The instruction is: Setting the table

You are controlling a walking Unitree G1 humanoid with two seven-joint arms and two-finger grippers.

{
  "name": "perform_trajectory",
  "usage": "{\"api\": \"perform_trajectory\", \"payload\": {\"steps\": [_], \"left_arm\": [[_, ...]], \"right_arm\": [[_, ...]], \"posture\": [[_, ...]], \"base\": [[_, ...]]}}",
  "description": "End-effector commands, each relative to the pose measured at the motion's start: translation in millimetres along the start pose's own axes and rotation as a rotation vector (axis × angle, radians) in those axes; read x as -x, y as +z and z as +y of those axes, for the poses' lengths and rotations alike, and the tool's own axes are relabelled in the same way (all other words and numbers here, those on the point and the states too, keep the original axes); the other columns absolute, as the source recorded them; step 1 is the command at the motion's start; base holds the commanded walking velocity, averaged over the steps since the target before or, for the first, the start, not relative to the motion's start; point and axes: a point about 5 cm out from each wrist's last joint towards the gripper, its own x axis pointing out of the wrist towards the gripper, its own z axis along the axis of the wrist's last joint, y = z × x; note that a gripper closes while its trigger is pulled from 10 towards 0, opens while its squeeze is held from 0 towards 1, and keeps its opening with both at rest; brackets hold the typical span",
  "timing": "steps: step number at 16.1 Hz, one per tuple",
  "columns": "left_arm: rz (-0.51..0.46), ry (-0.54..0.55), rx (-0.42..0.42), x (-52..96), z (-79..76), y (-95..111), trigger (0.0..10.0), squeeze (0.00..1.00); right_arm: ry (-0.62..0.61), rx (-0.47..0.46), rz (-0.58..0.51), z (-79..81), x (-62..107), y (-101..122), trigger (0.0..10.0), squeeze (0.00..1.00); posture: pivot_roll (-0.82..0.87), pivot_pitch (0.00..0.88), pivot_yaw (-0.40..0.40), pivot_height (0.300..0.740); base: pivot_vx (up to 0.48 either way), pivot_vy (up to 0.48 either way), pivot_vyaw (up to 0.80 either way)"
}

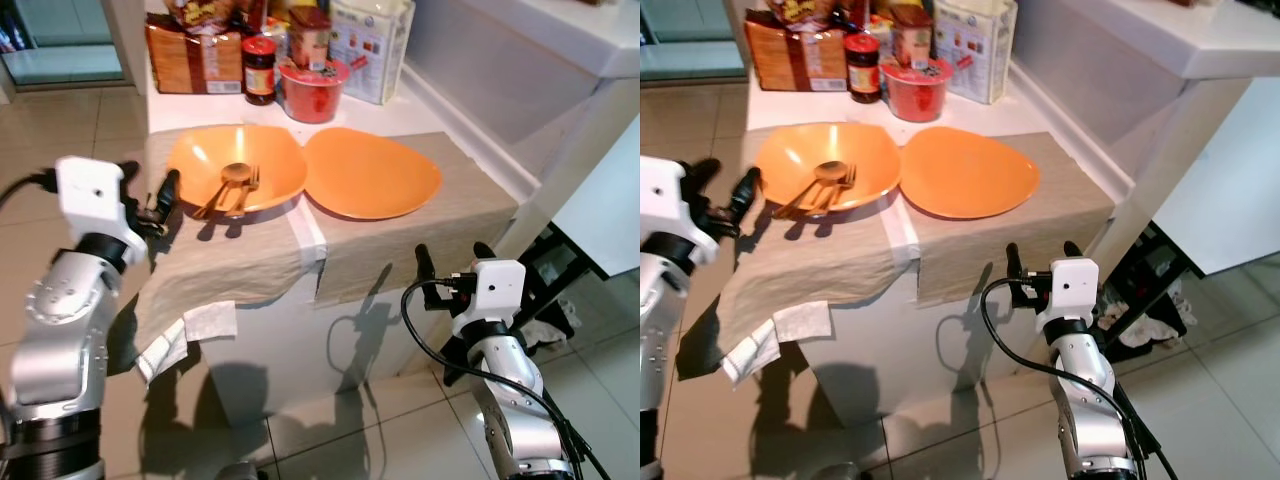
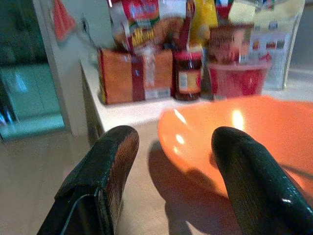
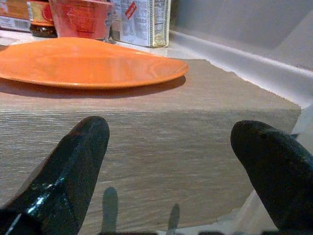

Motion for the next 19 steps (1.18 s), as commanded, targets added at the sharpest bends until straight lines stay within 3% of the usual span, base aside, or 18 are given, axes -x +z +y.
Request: {"api": "perform_trajectory", "payload": {"steps": [1,4,7,12,14,16,19], "left_arm": [[-0.017,-0.001,-0.046,0.0,5.2,10,10.0,0.00],[-0.022,-0.074,-0.088,-9.4,6.3,27,10.0,0.00],[0.108,-0.214,-0.135,-10.0,3.9,20,10.0,0.00],[0.165,-0.294,-0.135,-19.3,10.9,37,10.0,0.00],[0.149,-0.289,-0.117,-20.4,13.9,42,10.0,0.00],[0.096,-0.212,-0.093,-16.6,18.6,40,10.0,0.00],[0.091,-0.146,-0.043,-0.2,2.2,19,10.0,0.00]], "right_arm": [[0.007,0.014,-0.004,-4.3,-1.4,-1,10.0,0.00],[0.017,0.016,-0.004,-3.2,-4.1,-1,10.0,0.00],[0.019,0.011,-0.005,-1.5,-4.4,-2,10.0,0.00],[0.022,0.014,-0.001,-2.2,-4.4,-4,10.0,0.00],[0.021,0.011,0.000,-1.1,-3.5,-5,10.0,0.00],[0.021,0.008,0.002,0.2,-3.1,-6,10.0,0.00],[0.034,0.012,0.001,0.7,-4.8,-6,10.0,0.00]], "posture": [[0.18,0.000,-0.095,0.740],[0.18,0.000,-0.092,0.740],[0.18,0.000,-0.089,0.740],[0.18,0.000,-0.082,0.740],[0.18,0.000,-0.079,0.740],[0.18,0.000,-0.082,0.740],[0.18,0.000,-0.099,0.740]], "base": [[0.000,0.000,0.00],[0.000,0.000,0.00],[0.000,0.000,0.00],[0.000,0.000,0.00],[0.000,0.000,0.00],[0.000,0.000,0.00],[0.000,0.000,0.00]]}}
